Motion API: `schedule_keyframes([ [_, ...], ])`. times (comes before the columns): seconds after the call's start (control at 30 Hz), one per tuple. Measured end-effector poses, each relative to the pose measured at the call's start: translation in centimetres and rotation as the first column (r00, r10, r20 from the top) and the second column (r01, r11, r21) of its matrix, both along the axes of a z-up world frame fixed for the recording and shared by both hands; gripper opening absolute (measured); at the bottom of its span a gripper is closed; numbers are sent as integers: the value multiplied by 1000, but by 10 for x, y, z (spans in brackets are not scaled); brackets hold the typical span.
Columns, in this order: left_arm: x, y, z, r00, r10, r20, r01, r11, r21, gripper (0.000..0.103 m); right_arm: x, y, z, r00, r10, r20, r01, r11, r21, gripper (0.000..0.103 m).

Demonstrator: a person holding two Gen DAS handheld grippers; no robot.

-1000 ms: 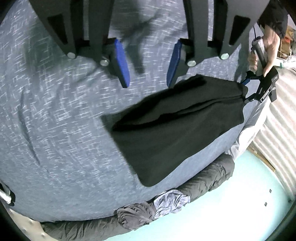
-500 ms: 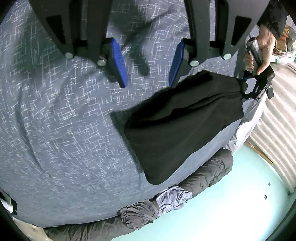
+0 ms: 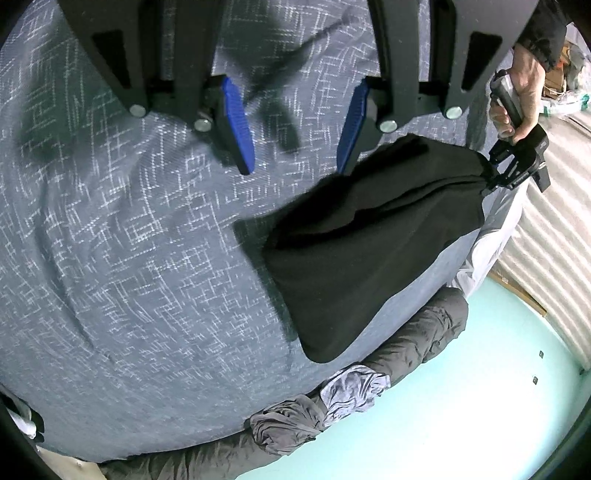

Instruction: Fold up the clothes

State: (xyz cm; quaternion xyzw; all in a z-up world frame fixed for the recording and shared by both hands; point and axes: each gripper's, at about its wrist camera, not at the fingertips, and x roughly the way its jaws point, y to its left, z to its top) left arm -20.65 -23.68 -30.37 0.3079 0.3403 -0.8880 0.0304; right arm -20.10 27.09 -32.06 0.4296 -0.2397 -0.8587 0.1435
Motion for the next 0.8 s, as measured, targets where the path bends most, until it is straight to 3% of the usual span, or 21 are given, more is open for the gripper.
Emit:
schedule_keyframes([
  [0.37,-2,41,49,995,-66,-77,58,993,-102,25,4,23,9,998,-56,-35,56,998,-15,47],
  [0.5,-9,70,75,990,-107,-90,92,983,-156,25,5,32,19,995,-66,-71,67,998,6,47],
  [0.8,-37,157,134,967,-230,-110,205,957,-204,23,13,69,27,990,-113,-90,110,993,-32,47],
])
